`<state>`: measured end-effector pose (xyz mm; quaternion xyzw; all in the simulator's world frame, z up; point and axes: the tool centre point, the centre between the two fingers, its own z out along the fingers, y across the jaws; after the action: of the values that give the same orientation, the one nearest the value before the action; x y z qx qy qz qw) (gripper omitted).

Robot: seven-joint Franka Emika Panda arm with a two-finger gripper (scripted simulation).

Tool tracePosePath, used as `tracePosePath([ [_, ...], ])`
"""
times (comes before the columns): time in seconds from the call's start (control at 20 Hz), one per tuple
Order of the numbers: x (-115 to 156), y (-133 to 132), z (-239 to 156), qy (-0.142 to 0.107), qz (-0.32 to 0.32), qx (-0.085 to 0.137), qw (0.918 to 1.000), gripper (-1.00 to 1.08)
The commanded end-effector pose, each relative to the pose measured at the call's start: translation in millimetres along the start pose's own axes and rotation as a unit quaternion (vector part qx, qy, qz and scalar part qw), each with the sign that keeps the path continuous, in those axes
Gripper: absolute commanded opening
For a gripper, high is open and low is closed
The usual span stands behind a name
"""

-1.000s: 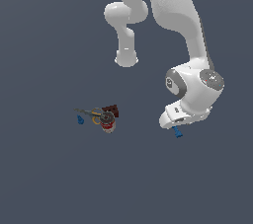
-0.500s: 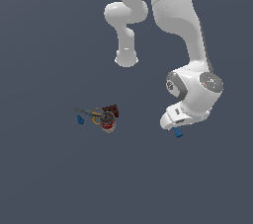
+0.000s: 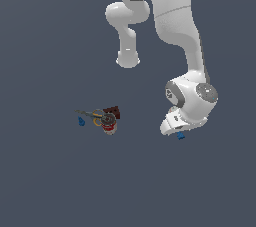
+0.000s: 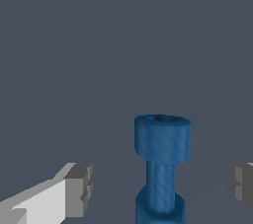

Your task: Pick up a designated object from a clutter of objects.

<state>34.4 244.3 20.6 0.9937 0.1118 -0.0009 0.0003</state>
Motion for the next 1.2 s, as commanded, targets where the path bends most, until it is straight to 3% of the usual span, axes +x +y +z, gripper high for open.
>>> tracePosePath([
  [0.0, 1.0, -0.3, 5.0, 0.001, 0.000, 0.000, 1.0000, 1.00],
  [0.1, 1.4, -0.4, 5.8, 0.001, 0.000, 0.000, 1.0000, 1.00],
  [0.15, 1.4, -0.4, 5.8, 0.001, 0.000, 0.000, 1.0000, -1.00],
  [0.8, 1.1, -0.1, 3.3, 0.001, 0.000, 0.000, 1.0000, -1.00],
  [1.15, -0.8, 3.7, -21.0, 0.001, 0.000, 0.000, 1.0000, -1.00],
])
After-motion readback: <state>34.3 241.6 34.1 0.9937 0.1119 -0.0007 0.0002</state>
